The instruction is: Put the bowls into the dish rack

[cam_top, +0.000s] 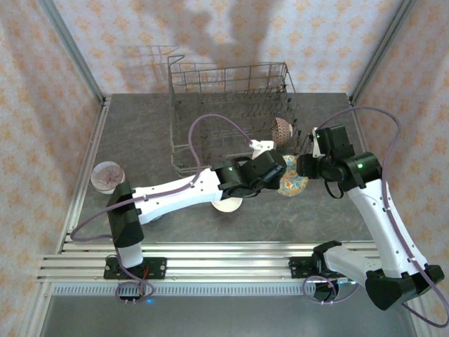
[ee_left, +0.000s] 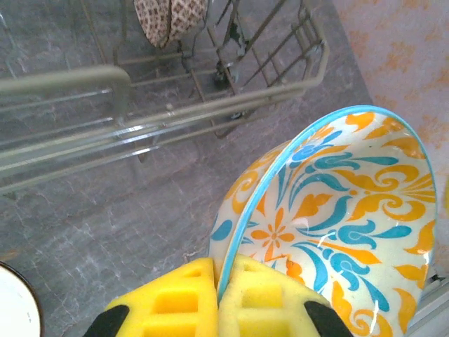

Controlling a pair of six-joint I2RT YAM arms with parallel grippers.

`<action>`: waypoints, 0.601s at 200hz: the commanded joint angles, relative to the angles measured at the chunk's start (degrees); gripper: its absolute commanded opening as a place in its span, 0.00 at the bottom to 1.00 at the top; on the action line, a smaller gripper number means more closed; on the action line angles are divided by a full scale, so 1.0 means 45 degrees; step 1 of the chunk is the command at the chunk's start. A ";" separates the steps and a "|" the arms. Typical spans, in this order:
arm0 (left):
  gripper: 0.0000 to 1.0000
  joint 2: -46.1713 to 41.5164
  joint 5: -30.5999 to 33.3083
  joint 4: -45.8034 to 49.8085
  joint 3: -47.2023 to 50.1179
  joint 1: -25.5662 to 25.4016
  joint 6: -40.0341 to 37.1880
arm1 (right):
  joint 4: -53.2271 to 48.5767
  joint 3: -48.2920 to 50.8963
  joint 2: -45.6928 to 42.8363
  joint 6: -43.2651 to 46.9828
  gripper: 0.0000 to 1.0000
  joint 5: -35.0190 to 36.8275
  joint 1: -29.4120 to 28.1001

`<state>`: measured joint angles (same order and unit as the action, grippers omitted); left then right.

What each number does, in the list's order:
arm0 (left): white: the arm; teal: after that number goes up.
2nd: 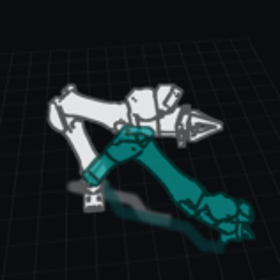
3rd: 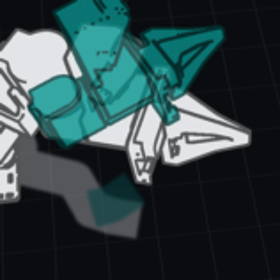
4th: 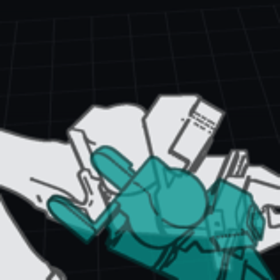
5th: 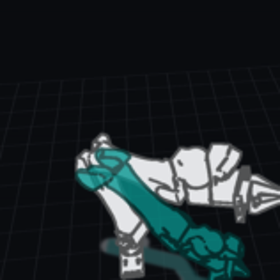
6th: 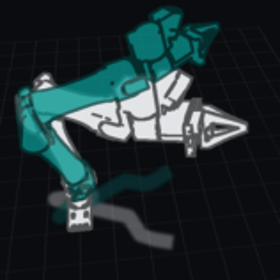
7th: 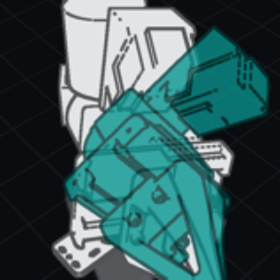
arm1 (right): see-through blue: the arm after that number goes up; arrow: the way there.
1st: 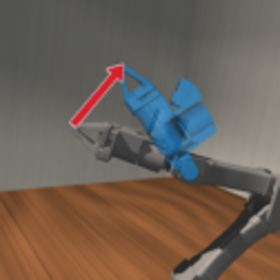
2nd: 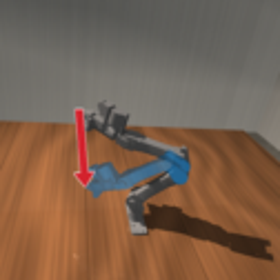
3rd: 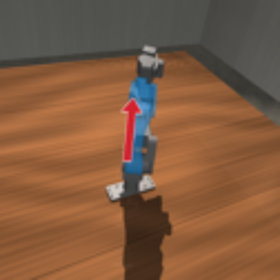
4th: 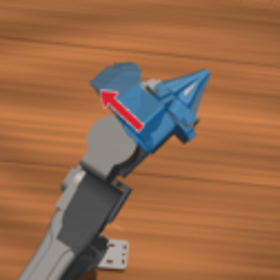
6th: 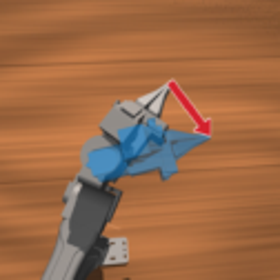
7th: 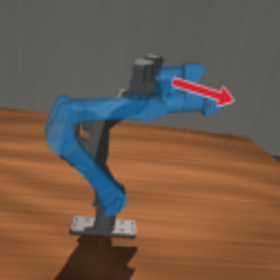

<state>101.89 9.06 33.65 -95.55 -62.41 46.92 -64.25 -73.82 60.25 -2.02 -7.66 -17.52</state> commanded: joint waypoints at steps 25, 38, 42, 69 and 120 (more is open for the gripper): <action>0.00 -0.1182 0.0239 -0.0495 0.0448 0.0246 -0.0270 | -0.0045 0.0267 -0.0029 0.0059 0.37 -0.0913 0.0080; 0.00 -0.1286 0.0223 -0.0505 0.0519 0.0295 -0.0304 | 0.0019 0.0292 -0.0012 0.0037 0.33 -0.1124 0.0069; 0.00 -0.1318 0.0224 -0.0508 0.0525 0.0312 -0.0305 | 0.0029 0.0282 0.0000 0.0023 0.31 -0.1165 0.0082; 0.00 -0.1490 0.0198 -0.0621 0.0611 0.0385 -0.0348 | 0.0135 0.0287 0.0085 0.0018 0.25 -0.1667 0.0067; 0.00 -0.1986 -0.0193 -0.1322 0.1164 0.0622 -0.0212 | 0.0332 0.0446 0.0323 -0.0054 0.26 -0.2170 0.0068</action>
<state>97.47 8.47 32.60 -91.26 -60.60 46.33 -63.61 -72.90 61.25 -2.07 -15.88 -17.41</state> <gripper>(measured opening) 0.046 0.258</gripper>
